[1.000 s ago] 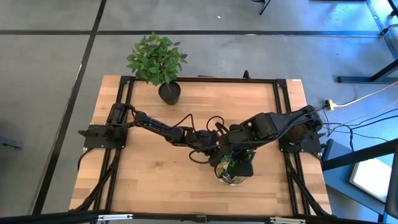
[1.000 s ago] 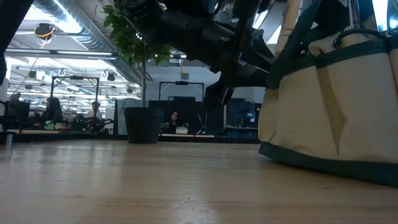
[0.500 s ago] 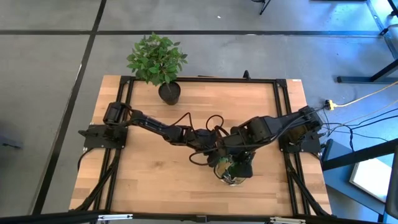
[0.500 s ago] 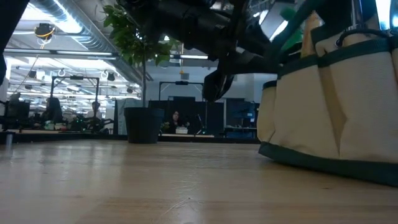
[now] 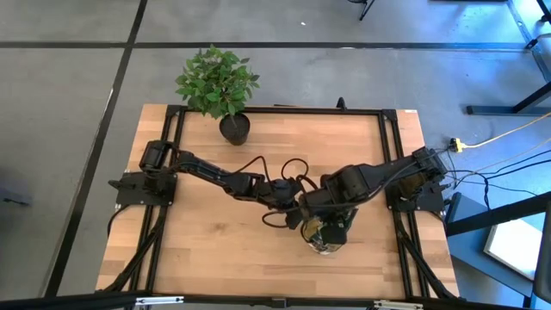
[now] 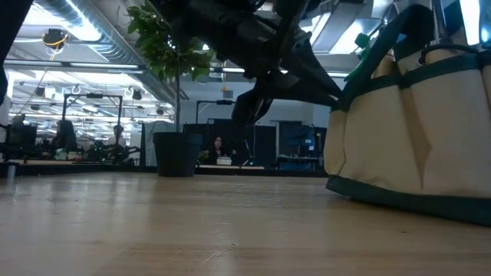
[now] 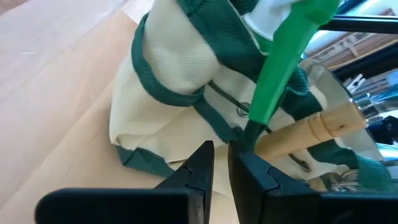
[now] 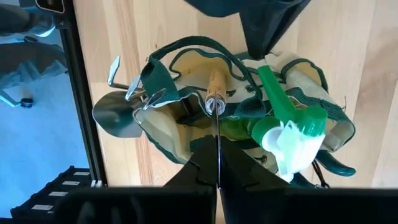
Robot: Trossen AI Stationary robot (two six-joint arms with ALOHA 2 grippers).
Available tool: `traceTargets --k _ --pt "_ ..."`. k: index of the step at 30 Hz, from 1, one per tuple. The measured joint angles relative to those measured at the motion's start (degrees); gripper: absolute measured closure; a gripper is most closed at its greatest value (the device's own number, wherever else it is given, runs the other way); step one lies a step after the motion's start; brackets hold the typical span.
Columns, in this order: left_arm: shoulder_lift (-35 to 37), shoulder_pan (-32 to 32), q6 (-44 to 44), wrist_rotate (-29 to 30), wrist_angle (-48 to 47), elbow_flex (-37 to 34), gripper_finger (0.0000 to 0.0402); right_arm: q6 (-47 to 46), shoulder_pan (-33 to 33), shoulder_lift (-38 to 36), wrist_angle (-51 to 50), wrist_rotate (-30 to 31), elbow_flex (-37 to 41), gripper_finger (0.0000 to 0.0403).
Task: Pick & Place Garden tools in Gardening bag
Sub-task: Put the brown trowel into the brown gardening bag
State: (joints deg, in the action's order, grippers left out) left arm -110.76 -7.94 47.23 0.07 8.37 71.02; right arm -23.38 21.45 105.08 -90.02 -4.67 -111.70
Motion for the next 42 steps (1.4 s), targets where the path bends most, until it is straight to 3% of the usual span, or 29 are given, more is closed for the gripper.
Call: traceTargets --k 23,34,42 --pt "-0.07 0.74 -1.58 -0.02 0.84 0.0 0.0361 0.25 0.33 3.84 2.82 -5.62 0.0 0.0403" --pt "-0.11 1.75 -3.85 -0.01 1.66 0.0 0.0361 -14.85 -1.17 7.34 0.1 -8.88 -0.02 0.0403" --pt "-0.13 1.84 -4.53 -0.04 2.07 0.0 0.0361 -18.21 -2.71 7.37 -0.02 -9.64 -0.02 0.0403"
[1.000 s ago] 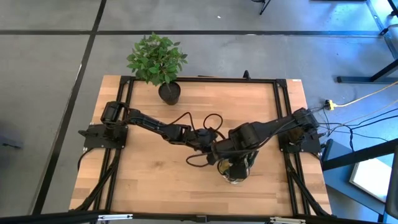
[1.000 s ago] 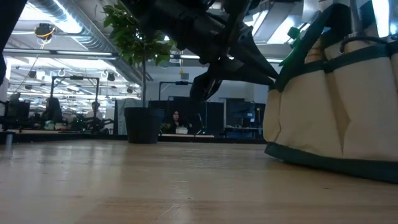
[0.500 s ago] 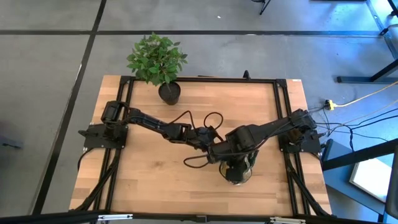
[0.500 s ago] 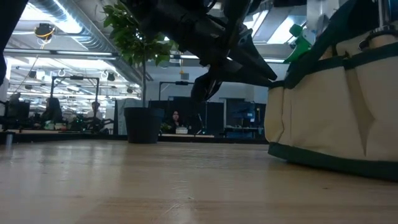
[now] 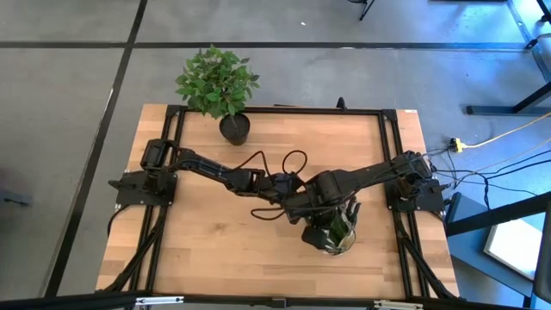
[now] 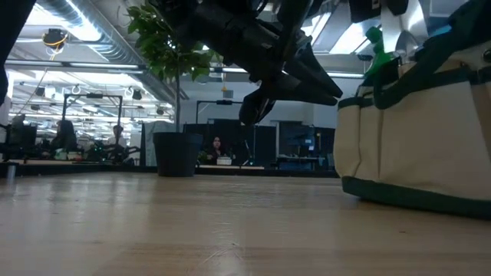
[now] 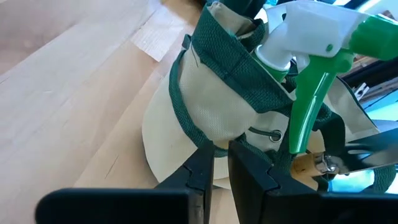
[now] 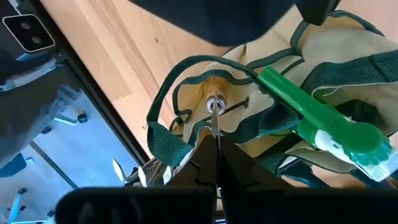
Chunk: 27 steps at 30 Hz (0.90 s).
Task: Pick & Place Garden tools in Gardening bag
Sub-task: Put the brown trowel into the brown gardening bag
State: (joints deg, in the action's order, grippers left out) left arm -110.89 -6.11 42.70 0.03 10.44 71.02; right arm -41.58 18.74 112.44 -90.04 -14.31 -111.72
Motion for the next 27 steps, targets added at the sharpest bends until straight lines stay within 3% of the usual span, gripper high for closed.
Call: traceTargets --k 15,27 --pt "0.0 0.0 -0.02 -1.16 -0.02 0.0 0.0361 -1.49 -0.06 0.53 0.19 1.14 0.0 0.0403" --pt "0.0 -0.17 -0.02 -1.64 -0.07 0.0 0.0361 -8.62 0.34 1.7 -0.02 -0.61 0.0 0.0403"
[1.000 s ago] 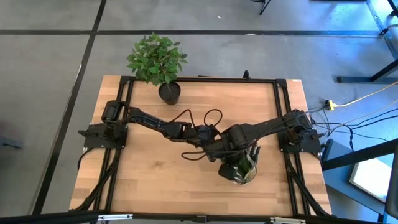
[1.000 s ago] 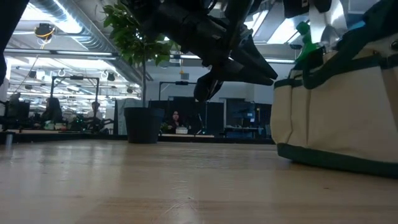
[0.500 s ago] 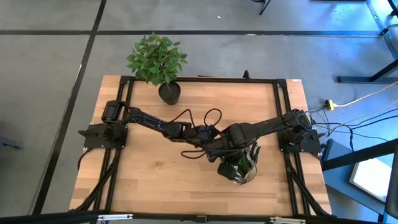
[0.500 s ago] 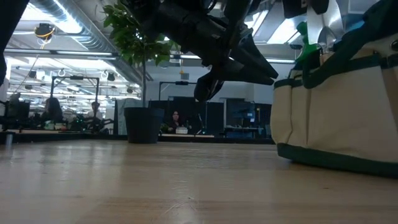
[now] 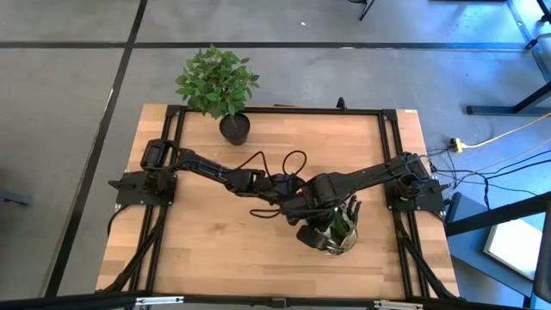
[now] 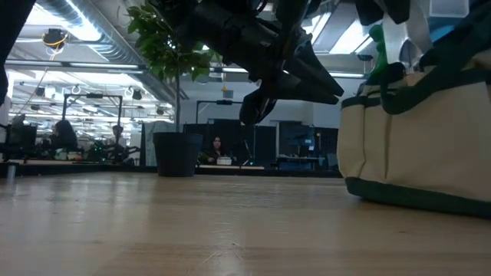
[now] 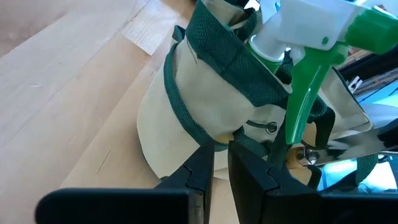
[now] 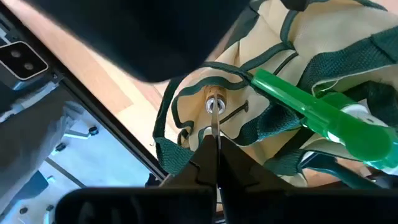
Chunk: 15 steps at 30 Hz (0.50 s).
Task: Pick & Place Garden tools in Gardening bag
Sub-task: Put the brown trowel into the brown gardening bag
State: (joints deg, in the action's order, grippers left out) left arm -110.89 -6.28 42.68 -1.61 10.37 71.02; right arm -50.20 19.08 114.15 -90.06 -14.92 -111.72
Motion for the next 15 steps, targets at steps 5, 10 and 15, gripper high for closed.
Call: traceTargets --k 5,10,15 --pt "-0.01 0.01 0.0 0.0 0.02 0.0 0.0361 -1.67 0.59 0.0 0.02 0.61 0.0 0.0403" --pt "-0.01 0.02 0.0 0.0 0.05 0.0 0.0361 -1.68 0.62 0.0 0.02 0.7 0.0 0.0403" --pt "-0.02 0.02 0.0 0.0 0.07 0.0 0.0361 -1.27 0.63 0.0 0.01 0.72 0.0 0.0388"
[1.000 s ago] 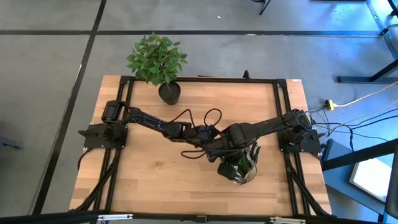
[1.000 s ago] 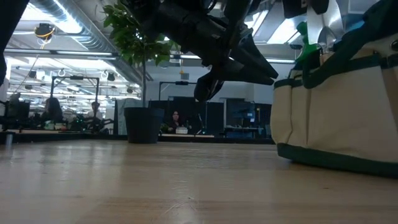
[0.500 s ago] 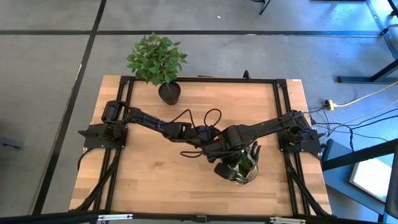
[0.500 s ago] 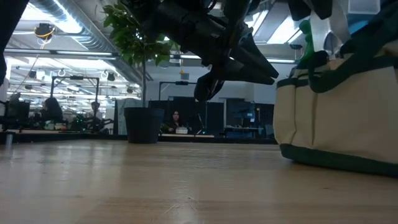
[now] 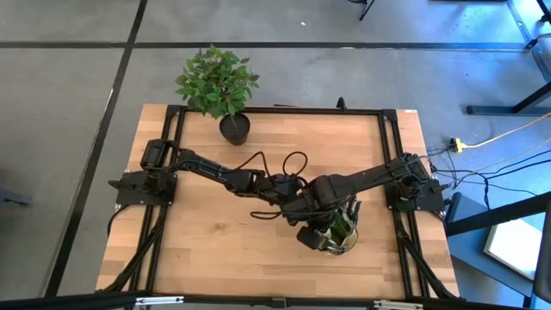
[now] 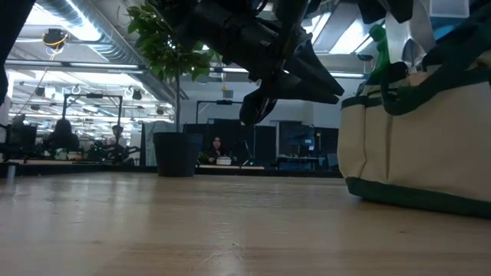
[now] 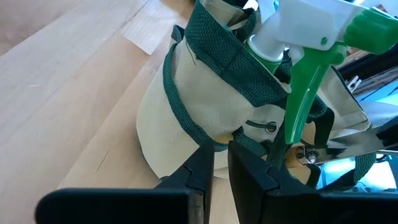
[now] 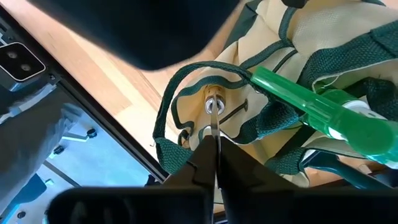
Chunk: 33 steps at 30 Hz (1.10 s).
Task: Pick & Place Garden tools in Gardening bag
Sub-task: Put the brown trowel into the brown gardening bag
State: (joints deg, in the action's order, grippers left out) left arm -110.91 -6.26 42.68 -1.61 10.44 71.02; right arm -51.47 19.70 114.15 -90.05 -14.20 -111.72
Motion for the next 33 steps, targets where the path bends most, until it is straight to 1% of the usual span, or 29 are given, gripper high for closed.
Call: traceTargets --k 5,9,12,16,18,19,21,23,25,29,33 --pt "0.0 -0.02 0.02 -1.02 0.0 0.0 0.0361 0.97 0.0 0.0 -0.01 -0.7 0.0 0.0344" --pt "0.07 -0.34 -0.35 -1.42 -0.2 0.0 0.0361 1.32 0.0 0.0 0.04 -1.14 0.0 0.0293" --pt "0.63 -0.39 -2.06 -0.98 -2.05 0.05 0.0361 1.08 0.0 0.0 0.04 -1.24 -0.02 0.0253" --pt "4.06 0.13 -7.67 -0.57 -10.33 0.13 0.0361 0.95 0.0 -0.02 0.05 -1.33 -0.04 0.0217" --pt "7.02 0.22 -12.1 -0.96 -15.54 -0.71 0.0361 1.68 0.0 -0.08 -0.05 -2.54 -0.04 0.0209" --pt "8.12 0.21 -14.53 -1.84 -15.41 -0.98 0.0361 2.41 -0.02 -0.27 0.1 -3.22 -0.04 0.0208" --pt "11.37 -0.35 -17.74 -6.18 -15.15 -2.35 0.0361 3.28 -0.02 -0.81 -0.03 -5.0 -0.11 0.0207" --pt "13.42 -0.98 -18.23 -10.8 -13.4 -2.99 0.0361 4.8 0.03 -1.59 0.69 -6.15 -0.6 0.0208" --pt "15.03 -1.92 -19.1 -13.58 -13.12 -4.03 0.0361 5.7 0.47 -2.37 0.07 -7.68 -1.67 0.0208" --pt "15.61 -3.58 -21.42 -14.18 -6.34 -5.69 0.0361 4.1 1.99 -5.03 0.43 -7.71 -3.93 0.0208" --pt "12.66 -4.57 -21.32 -12.67 1.66 -6.3 0.0361 -0.38 3.87 -7.13 0.46 -3.14 -6.05 0.0208"
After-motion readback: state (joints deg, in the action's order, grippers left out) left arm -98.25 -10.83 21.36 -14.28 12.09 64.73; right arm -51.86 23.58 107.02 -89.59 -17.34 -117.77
